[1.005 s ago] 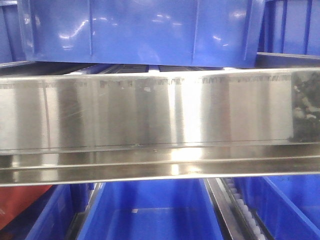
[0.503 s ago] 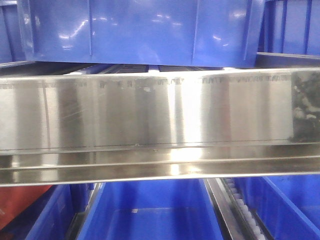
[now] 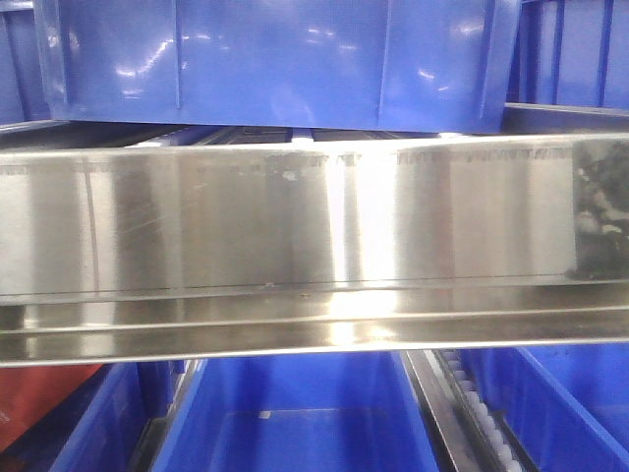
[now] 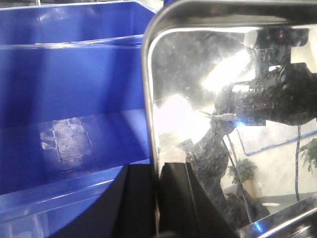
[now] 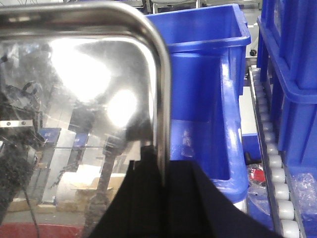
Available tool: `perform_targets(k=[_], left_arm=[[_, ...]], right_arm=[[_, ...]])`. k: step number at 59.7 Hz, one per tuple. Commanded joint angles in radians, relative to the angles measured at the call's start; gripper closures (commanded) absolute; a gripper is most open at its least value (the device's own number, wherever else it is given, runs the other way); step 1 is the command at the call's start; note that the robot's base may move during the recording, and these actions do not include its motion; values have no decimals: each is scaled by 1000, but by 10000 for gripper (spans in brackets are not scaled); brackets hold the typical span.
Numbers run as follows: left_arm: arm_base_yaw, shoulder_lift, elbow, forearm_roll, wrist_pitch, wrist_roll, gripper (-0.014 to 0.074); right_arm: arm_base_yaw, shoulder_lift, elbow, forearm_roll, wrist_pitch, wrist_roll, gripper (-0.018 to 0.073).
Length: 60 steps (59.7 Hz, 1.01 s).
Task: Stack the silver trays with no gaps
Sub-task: 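Drive the base away from the shelf holding the tray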
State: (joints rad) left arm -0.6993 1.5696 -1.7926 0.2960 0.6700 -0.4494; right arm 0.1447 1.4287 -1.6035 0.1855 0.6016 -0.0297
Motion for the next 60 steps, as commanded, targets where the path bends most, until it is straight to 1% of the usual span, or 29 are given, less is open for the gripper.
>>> perform_targets(k=[1,60], left_arm=[[-21,-9,-8,-55,-85,2,615],[-21,-7,-8,-55,-85,2,615]], right_arm=[[18,-3,-11,65,-51,-4,639],[18,-3,-11,65,-57,-4,639]])
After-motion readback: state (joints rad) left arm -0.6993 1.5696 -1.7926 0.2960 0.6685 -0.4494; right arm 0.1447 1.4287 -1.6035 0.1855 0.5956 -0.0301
